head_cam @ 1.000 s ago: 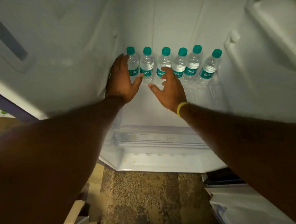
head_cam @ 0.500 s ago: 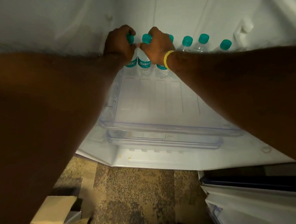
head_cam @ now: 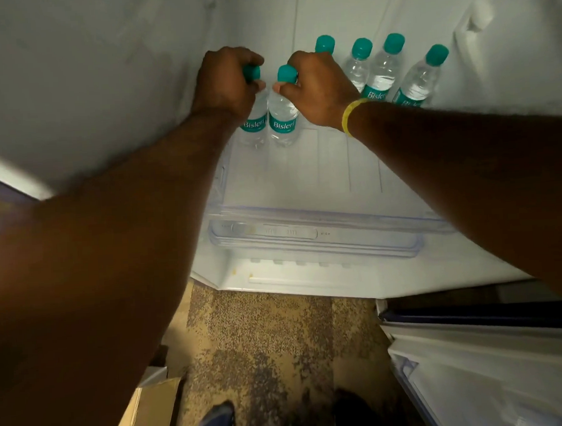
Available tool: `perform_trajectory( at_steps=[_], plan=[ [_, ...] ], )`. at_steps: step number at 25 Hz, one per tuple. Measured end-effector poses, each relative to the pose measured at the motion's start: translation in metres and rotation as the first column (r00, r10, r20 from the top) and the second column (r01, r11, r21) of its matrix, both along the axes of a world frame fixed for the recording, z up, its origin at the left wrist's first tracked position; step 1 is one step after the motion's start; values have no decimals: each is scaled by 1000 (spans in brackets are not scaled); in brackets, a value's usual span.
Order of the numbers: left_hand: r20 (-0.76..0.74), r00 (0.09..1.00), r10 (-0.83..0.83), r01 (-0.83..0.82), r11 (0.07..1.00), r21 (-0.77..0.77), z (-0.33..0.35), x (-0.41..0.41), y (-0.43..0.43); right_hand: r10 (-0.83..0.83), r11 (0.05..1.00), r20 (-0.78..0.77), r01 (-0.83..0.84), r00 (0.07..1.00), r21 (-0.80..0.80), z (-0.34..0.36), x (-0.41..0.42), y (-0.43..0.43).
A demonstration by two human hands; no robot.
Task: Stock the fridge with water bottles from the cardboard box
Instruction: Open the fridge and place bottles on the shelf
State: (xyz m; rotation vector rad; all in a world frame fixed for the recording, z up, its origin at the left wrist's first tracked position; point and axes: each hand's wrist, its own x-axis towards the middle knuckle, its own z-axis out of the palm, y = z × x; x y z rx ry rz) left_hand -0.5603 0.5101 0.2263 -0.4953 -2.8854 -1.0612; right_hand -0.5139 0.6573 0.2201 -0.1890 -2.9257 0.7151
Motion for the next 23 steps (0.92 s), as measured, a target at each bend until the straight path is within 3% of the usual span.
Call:
perform_trajectory(
  at_steps=[10,23],
  plan=[
    [108,994,28,-22,998,-55,13,60,-45,119,991,-16,-120,993,-54,3,59,-34],
    [129,992,-11,30,989,-142,22,79,-65,301,954,139,-296,944,-56,19,86,-39]
  ],
)
